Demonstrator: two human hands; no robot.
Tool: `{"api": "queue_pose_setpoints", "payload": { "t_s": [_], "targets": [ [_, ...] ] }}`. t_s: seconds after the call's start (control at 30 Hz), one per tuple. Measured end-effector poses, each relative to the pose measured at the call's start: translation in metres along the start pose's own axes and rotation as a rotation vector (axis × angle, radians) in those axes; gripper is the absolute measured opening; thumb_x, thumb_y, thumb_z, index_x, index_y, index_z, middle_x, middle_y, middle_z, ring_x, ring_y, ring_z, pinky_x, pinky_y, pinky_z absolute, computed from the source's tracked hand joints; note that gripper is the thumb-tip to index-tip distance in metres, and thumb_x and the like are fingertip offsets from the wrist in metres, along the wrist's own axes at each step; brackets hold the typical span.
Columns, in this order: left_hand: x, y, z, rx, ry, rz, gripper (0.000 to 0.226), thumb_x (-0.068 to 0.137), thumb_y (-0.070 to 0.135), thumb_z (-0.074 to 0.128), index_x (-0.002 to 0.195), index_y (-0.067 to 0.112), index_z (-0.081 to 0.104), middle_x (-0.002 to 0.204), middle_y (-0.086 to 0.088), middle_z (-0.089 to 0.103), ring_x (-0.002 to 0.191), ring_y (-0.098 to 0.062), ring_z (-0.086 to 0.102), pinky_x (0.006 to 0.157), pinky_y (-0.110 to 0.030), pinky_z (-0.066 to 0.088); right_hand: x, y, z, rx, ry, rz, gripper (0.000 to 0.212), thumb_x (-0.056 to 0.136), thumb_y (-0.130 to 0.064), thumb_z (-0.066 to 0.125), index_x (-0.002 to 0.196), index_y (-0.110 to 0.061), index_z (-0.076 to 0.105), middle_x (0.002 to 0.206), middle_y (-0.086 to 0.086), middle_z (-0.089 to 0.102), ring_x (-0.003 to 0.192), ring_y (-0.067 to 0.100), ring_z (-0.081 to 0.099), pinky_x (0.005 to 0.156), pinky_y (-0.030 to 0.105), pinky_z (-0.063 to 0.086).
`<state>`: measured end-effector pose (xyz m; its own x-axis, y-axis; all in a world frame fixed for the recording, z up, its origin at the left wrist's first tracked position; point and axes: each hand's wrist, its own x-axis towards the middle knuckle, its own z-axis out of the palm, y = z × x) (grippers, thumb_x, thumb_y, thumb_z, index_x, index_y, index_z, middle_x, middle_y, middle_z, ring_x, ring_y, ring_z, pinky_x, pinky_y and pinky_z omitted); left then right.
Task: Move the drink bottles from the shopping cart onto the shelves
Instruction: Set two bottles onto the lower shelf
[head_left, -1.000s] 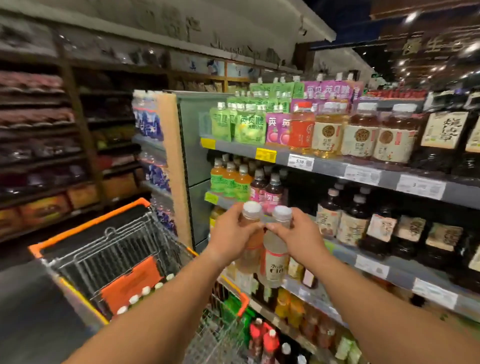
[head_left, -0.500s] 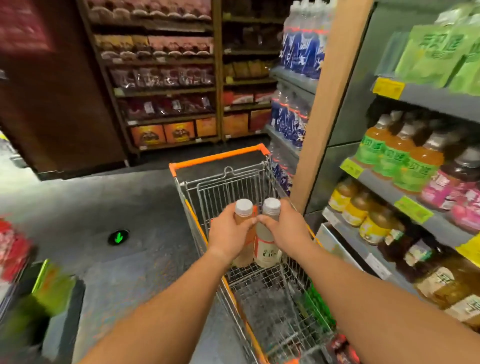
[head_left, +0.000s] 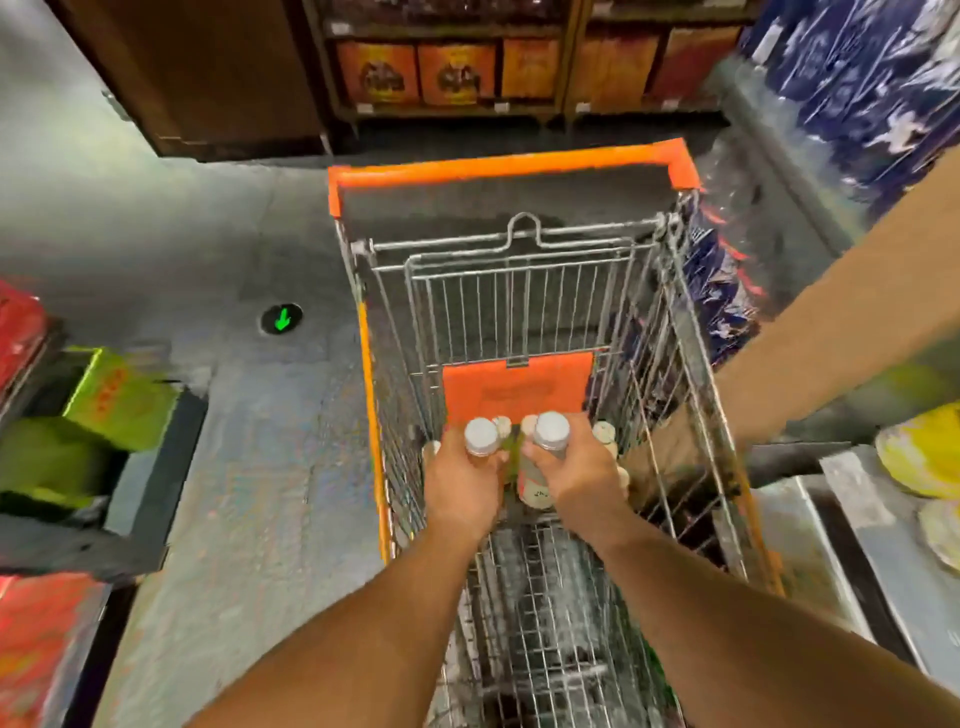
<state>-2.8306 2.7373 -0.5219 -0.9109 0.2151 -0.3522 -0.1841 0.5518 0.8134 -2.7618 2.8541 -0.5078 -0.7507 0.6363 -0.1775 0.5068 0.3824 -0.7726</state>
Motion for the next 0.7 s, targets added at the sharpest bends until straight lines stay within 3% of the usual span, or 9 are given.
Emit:
{"api": "queue_pose_setpoints", "payload": {
  "t_s": [0.07,0.1,0.17,0.23,0.33,0.47,0.7],
  "targets": [
    [0.025,-0.022,0.025,0.038,0.017,-0.051,0.036,0.084,0.02,0.072,0.115,0.015,0.057,0.109,-0.005,0.066,0.105,-0.03,0.061,0.089,-0.039,0.049,0.023,0.031,0.025,-0.024,-0.03,0.012,0.033,0.088,-0.027,0.07,0.112,-0.011,0.054,0.095,0.008,0.065,0.089,0.029,0.06,0.078,0.035,0.047],
    [0.035,-0.034,0.036,0.068,0.025,-0.08,0.037,0.084,0.023,0.07,0.117,0.018,0.055,0.105,-0.001,0.065,0.102,-0.029,0.062,0.085,-0.035,0.049,0.034,0.044,0.037,-0.041,-0.06,0.023,0.033,0.088,-0.026,0.068,0.113,-0.011,0.053,0.097,0.009,0.064,0.089,0.031,0.06,0.073,0.036,0.046],
    [0.054,-0.053,0.056,0.119,0.033,-0.118,0.038,0.085,0.027,0.067,0.12,0.023,0.052,0.095,0.005,0.06,0.093,-0.026,0.062,0.078,-0.03,0.045,0.055,0.069,0.06,-0.032,-0.089,0.093,0.032,0.087,-0.028,0.067,0.113,-0.015,0.052,0.092,0.0,0.061,0.086,0.025,0.061,0.059,0.026,0.04],
    [0.069,-0.07,0.076,0.146,-0.001,-0.119,0.04,0.086,0.026,0.068,0.123,0.023,0.052,0.098,0.002,0.065,0.092,-0.026,0.063,0.081,-0.033,0.05,0.071,0.094,0.078,-0.031,-0.1,0.153,0.036,0.086,-0.028,0.068,0.117,-0.016,0.053,0.091,-0.005,0.059,0.081,0.017,0.058,0.059,0.021,0.037],
    [0.085,-0.088,0.1,0.172,-0.073,-0.119,0.039,0.089,0.026,0.066,0.124,0.022,0.05,0.108,-0.003,0.069,0.098,-0.029,0.066,0.085,-0.037,0.053,0.085,0.124,0.095,-0.069,-0.129,0.179,0.038,0.086,-0.024,0.07,0.119,-0.014,0.054,0.096,-0.003,0.058,0.084,0.017,0.056,0.07,0.025,0.038],
    [0.1,-0.099,0.12,0.217,-0.093,-0.111,0.032,0.092,0.026,0.064,0.121,0.019,0.054,0.113,-0.007,0.069,0.104,-0.031,0.064,0.089,-0.04,0.051,0.093,0.148,0.104,-0.107,-0.099,0.195,0.033,0.087,-0.027,0.067,0.115,-0.015,0.054,0.089,-0.005,0.056,0.075,0.013,0.052,0.058,0.021,0.034],
    [0.118,-0.11,0.119,0.148,-0.11,-0.143,0.029,0.087,0.022,0.066,0.115,0.02,0.056,0.104,-0.01,0.071,0.096,-0.034,0.065,0.086,-0.045,0.053,0.112,0.146,0.118,-0.138,-0.097,0.21,0.03,0.087,-0.021,0.063,0.115,-0.012,0.054,0.096,0.003,0.059,0.08,0.02,0.053,0.068,0.028,0.04]
  ]
}}
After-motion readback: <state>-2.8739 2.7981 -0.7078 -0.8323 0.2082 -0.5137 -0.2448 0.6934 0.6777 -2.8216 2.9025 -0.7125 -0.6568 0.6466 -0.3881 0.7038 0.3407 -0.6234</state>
